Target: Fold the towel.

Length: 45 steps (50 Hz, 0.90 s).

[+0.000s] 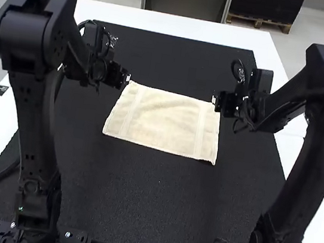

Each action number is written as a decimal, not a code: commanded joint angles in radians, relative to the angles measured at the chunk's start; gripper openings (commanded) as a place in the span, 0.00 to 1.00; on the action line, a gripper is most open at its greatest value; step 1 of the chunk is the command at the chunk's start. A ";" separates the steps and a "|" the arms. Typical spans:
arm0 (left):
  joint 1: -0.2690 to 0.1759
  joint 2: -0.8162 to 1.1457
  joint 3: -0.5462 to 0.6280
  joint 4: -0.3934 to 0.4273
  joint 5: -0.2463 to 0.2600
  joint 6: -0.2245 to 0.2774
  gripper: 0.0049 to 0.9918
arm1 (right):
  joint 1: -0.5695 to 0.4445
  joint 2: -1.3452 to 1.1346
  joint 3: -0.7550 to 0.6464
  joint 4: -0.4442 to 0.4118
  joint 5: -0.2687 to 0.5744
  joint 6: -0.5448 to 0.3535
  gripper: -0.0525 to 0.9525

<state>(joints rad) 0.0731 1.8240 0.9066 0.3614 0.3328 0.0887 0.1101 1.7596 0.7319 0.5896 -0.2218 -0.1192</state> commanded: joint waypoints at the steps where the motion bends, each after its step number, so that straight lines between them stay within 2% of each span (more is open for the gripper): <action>1: 0.007 0.009 0.051 -0.001 0.028 -0.007 0.97 | 0.003 0.020 0.021 0.007 -0.014 0.006 0.95; 19: 0.004 0.043 0.043 -0.007 0.054 -0.021 0.97 | -0.026 0.090 0.072 0.001 -0.062 0.006 0.95; 45: 0.002 0.189 0.103 0.070 0.051 -0.024 0.97 | -0.035 0.187 0.124 0.024 -0.080 0.012 0.95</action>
<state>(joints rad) 0.0727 1.9972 0.9752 0.4118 0.3676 0.0727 0.0875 1.9377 0.8246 0.5991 -0.2863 -0.1184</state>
